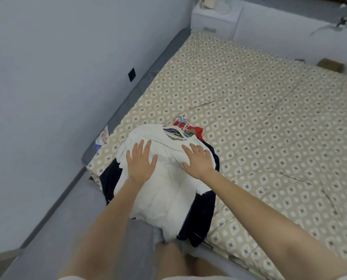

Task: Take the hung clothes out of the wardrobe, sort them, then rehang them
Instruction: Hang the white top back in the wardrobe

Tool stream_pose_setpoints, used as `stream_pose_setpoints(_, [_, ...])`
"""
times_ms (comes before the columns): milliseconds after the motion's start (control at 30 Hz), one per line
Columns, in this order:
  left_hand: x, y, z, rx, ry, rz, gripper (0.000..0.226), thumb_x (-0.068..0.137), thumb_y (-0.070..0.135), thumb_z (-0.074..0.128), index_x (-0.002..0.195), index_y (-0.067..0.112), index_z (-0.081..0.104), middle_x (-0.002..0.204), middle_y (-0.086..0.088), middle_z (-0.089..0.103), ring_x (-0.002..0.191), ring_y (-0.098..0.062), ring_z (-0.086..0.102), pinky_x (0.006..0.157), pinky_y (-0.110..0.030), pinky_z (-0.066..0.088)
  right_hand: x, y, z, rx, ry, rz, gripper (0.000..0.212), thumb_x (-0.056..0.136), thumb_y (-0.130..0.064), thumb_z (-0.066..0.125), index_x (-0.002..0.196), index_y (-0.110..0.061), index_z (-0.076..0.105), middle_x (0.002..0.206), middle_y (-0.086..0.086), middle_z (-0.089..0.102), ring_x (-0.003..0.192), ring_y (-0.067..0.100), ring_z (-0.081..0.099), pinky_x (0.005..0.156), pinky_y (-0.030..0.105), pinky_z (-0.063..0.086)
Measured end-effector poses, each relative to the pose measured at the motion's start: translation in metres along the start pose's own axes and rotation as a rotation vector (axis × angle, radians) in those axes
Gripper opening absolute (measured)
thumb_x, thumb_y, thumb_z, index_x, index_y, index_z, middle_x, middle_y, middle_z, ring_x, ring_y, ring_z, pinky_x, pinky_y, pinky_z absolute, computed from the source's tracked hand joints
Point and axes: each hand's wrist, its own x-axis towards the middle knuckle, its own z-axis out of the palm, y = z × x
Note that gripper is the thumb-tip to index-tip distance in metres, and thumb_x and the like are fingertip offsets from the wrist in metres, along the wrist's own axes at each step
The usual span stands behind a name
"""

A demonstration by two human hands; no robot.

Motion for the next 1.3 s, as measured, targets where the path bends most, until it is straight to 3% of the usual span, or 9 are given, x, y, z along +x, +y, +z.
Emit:
stream_pose_setpoints(167, [0.069,-0.016,0.036,-0.015,-0.049,0.032,0.057,0.101,0.040,0.049,0.152,0.020,0.036,0.158,-0.010,0.034,0.146,-0.032,0.028,0.118,-0.055,0.011,0.066,0.015,0.015,0.039,-0.046,0.094,0.067,0.099,-0.044,0.041,0.156,-0.026,0.010,0.162,0.005,0.013,0.147,0.029,0.013,0.116,0.048,0.017])
stream_pose_setpoints(233, [0.099,-0.023,0.053,-0.010,-0.080,0.046,0.058,0.100,0.043,0.043,0.152,0.020,0.036,0.157,-0.010,0.035,0.146,-0.032,0.029,0.118,-0.055,0.013,0.092,0.022,0.025,0.058,-0.068,0.149,0.067,0.100,-0.044,0.041,0.156,-0.026,0.010,0.162,0.005,0.013,0.147,0.029,0.014,0.115,0.049,0.019])
stream_pose_setpoints(400, [0.166,-0.037,0.098,0.041,-0.248,0.040,0.061,0.103,0.044,0.037,0.157,0.025,0.016,0.164,-0.002,0.016,0.151,-0.024,0.011,0.120,-0.048,0.002,0.156,0.037,0.055,0.090,-0.126,0.248,0.068,0.099,-0.046,0.041,0.156,-0.026,0.009,0.161,0.006,0.015,0.145,0.029,0.017,0.114,0.047,0.022])
stream_pose_setpoints(767, [0.271,-0.068,0.185,0.071,-0.381,0.047,0.065,0.103,0.041,0.039,0.158,0.021,0.012,0.165,-0.007,0.011,0.152,-0.027,0.008,0.120,-0.050,0.005,0.227,0.076,0.121,0.217,-0.160,0.421,0.069,0.099,-0.045,0.044,0.156,-0.027,0.009,0.162,0.004,0.013,0.148,0.027,0.015,0.117,0.045,0.021])
stream_pose_setpoints(900, [0.295,-0.076,0.205,0.056,-0.359,0.050,0.063,0.102,0.036,0.043,0.157,0.017,0.018,0.163,-0.009,0.019,0.151,-0.029,0.012,0.119,-0.053,0.004,0.233,0.086,0.138,0.246,-0.154,0.439,0.069,0.099,-0.045,0.044,0.156,-0.028,0.009,0.162,0.004,0.013,0.148,0.027,0.016,0.118,0.044,0.020])
stream_pose_setpoints(1033, [0.300,-0.079,0.209,0.075,-0.326,0.065,0.056,0.102,0.032,0.046,0.152,0.012,0.032,0.150,-0.013,0.039,0.141,-0.033,0.029,0.117,-0.055,0.006,0.236,0.089,0.149,0.327,-0.165,0.452,0.070,0.098,-0.048,0.045,0.156,-0.031,0.009,0.163,0.003,0.010,0.144,0.029,0.023,0.118,0.045,0.016])
stream_pose_setpoints(1167, [0.301,-0.085,0.199,0.127,-0.298,0.085,0.045,0.099,0.034,0.052,0.136,0.008,0.051,0.130,-0.017,0.053,0.127,-0.037,0.041,0.113,-0.049,0.021,0.236,0.087,0.153,0.358,-0.162,0.462,0.069,0.098,-0.050,0.044,0.156,-0.030,0.011,0.162,0.003,0.014,0.142,0.030,0.028,0.117,0.046,0.019])
stream_pose_setpoints(1300, [0.292,-0.097,0.183,0.000,-0.253,0.086,0.033,0.095,0.038,0.059,0.112,0.010,0.062,0.114,-0.011,0.061,0.118,-0.035,0.048,0.098,-0.044,0.032,0.230,0.083,0.150,0.418,-0.181,0.470,0.071,0.098,-0.053,0.043,0.156,-0.027,0.012,0.158,0.002,0.025,0.140,0.029,0.032,0.115,0.046,0.023])
